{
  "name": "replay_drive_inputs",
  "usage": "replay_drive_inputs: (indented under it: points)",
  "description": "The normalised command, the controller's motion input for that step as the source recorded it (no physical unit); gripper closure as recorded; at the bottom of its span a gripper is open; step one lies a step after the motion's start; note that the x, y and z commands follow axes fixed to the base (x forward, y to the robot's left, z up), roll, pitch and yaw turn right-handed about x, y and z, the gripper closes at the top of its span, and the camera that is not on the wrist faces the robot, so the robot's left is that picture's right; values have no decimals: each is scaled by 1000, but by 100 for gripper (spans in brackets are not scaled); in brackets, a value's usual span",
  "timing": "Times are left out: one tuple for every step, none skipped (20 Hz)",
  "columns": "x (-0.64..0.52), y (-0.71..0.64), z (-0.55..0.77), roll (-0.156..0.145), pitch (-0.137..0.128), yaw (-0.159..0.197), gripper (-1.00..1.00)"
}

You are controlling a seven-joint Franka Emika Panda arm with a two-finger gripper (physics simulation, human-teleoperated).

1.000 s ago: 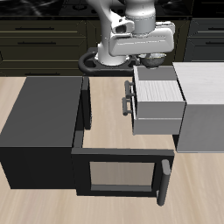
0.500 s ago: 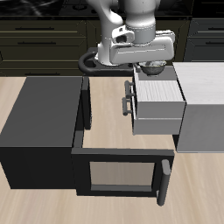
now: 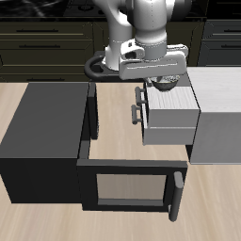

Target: Place the bowl in the top drawer

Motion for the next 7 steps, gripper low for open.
replay_drive_inputs:
  points:
    - [125,68,-589,47,147,1,100]
    - [-17,28,-170,-10,-2,61,100]
    - [-5,140,-211,115,53,14,100]
    - [-158,5,-120,-66,50,88,-100]
    - [85,-36,-281,78,113,-50,-100]
    - [3,2,-11,57,-14,62,-100]
    - [-109,-101,-69,55,26,-6,-100]
